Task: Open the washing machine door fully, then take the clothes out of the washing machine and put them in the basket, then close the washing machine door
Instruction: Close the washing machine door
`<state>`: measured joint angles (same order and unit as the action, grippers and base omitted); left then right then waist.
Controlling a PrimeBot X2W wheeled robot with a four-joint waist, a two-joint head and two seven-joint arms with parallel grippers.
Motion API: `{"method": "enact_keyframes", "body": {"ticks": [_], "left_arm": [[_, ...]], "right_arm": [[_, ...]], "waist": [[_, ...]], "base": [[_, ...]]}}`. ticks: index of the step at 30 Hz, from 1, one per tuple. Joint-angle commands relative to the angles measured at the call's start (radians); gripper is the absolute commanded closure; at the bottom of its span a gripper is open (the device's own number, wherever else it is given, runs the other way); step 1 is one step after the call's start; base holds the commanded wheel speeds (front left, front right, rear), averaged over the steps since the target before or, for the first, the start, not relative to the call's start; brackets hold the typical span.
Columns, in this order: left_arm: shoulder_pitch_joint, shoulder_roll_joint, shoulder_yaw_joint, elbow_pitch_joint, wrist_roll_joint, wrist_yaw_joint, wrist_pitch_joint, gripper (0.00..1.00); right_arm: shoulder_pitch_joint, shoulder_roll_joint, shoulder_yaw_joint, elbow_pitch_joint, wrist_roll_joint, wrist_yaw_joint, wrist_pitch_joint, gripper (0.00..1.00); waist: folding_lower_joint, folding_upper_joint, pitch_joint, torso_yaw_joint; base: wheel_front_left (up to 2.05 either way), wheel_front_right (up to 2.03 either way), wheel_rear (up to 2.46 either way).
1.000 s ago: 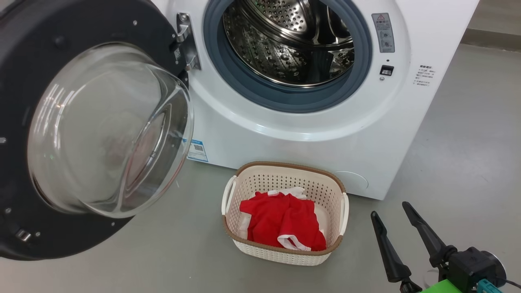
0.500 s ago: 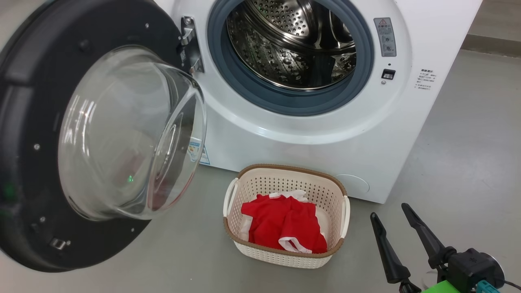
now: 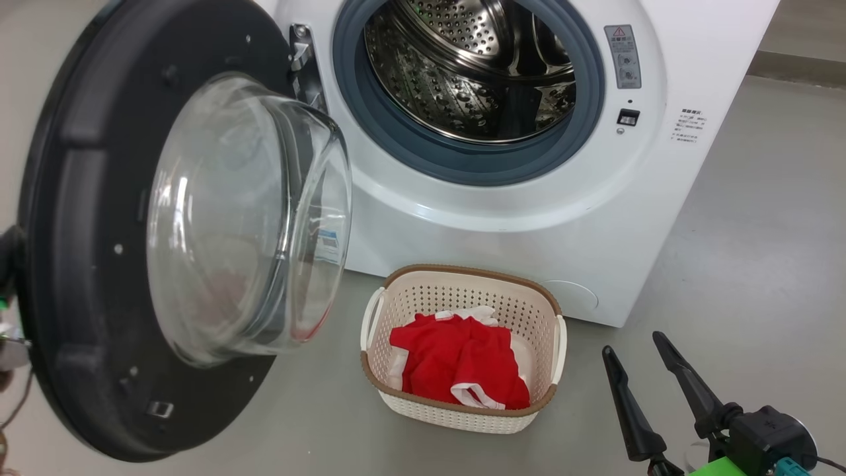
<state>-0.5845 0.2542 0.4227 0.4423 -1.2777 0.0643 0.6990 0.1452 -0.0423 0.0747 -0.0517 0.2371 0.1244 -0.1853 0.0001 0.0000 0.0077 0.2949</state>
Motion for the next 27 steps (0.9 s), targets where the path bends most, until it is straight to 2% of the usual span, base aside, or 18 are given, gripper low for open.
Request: {"method": "enact_keyframes", "body": {"ticks": [1, 11, 27], "left_arm": [[0.011, 0.016, 0.004, -0.057, -0.012, 0.007, 0.020, 1.00], [0.051, -0.053, -0.017, -0.163, -0.027, 0.028, 0.030, 1.00], [0.087, -0.127, -0.065, -0.229, -0.024, 0.035, 0.036, 1.00]], "right_arm": [[-0.021, -0.008, 0.022, -0.021, 0.009, 0.006, -0.011, 0.00], [-0.031, -0.008, 0.023, -0.013, 0.016, 0.006, -0.017, 0.00], [-0.033, -0.008, 0.030, 0.001, 0.030, 0.006, -0.027, 0.00]], "waist": [[-0.0001, 0.0000, 0.002, -0.002], [-0.0001, 0.0000, 0.007, -0.013], [-0.0001, 0.0000, 0.000, -0.037]], "base": [[0.00, 0.00, 0.00], [0.00, 0.00, 0.00], [0.00, 0.00, 0.00]]}}
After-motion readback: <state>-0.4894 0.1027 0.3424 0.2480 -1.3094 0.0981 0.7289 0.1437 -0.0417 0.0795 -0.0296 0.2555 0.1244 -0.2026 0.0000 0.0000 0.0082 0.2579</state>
